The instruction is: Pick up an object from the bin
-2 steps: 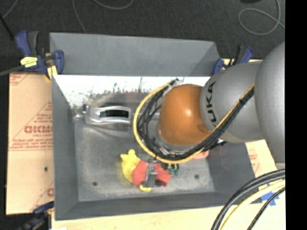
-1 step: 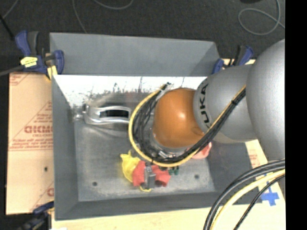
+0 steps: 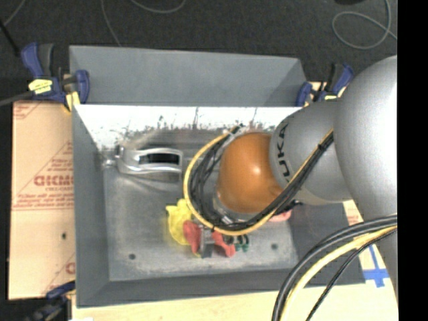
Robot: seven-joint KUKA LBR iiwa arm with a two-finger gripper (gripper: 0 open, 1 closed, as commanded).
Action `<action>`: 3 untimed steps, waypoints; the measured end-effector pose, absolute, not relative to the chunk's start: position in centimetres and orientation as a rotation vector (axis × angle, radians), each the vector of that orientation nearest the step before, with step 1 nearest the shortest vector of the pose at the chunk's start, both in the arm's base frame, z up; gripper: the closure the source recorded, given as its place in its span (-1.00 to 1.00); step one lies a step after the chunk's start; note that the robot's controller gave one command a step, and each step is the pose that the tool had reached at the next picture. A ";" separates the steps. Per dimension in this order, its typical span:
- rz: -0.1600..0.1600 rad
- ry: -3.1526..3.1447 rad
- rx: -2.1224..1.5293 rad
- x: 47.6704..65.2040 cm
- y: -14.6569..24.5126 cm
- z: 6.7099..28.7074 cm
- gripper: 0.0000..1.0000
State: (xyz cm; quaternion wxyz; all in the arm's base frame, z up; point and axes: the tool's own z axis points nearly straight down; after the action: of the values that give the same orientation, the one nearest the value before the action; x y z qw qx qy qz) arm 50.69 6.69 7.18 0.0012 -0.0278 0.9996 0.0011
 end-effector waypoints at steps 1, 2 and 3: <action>0.004 3.138 -0.086 50.7 6.7 7.2 1.00; 0.004 3.134 -0.138 52.2 7.6 16.0 1.00; 0.005 3.134 -0.134 52.2 7.6 16.0 1.00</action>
Offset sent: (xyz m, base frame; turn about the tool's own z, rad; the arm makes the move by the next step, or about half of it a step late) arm 0.0140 0.0098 0.0881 -0.0368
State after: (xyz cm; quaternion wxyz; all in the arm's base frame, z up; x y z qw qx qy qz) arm 52.18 7.60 16.02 0.0023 -0.0428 0.9991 0.0017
